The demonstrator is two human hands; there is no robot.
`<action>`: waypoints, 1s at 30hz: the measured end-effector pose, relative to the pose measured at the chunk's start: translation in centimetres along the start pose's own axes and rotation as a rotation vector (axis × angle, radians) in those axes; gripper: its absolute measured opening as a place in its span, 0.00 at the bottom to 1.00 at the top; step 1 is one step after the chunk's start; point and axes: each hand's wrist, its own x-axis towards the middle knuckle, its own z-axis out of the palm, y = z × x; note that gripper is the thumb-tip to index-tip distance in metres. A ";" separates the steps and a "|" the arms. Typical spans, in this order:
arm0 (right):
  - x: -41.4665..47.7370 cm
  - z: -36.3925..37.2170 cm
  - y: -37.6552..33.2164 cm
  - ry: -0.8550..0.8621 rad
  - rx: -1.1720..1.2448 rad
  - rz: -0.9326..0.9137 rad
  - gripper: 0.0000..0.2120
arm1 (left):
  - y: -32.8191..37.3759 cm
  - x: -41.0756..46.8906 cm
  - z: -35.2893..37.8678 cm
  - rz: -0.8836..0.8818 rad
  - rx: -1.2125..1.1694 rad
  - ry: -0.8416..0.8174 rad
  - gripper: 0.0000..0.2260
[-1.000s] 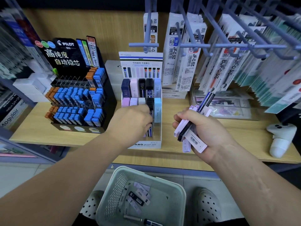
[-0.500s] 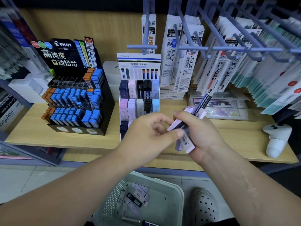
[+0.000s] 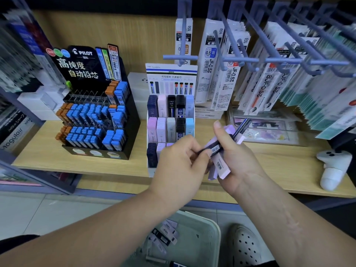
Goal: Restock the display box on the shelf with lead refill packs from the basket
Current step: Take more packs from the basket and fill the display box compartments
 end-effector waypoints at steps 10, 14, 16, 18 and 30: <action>-0.5 -0.1 -1.1 -0.151 0.050 -0.097 0.13 | 1.7 0.5 -0.9 -0.338 -0.442 -0.078 0.07; -0.4 -0.4 -1.4 -0.172 0.028 -0.093 0.16 | 1.8 0.7 -1.2 -0.387 -0.549 -0.121 0.07; -0.4 -0.6 -1.7 -0.181 0.027 -0.078 0.20 | 1.8 0.8 -1.3 -0.395 -0.569 -0.129 0.07; -0.5 -0.7 -1.8 -0.196 0.007 -0.063 0.25 | 1.8 0.8 -1.4 -0.403 -0.574 -0.128 0.07; -0.5 -0.5 -1.6 -0.261 0.023 -0.075 0.13 | 2.4 1.2 -2.3 -0.368 -0.514 -0.136 0.07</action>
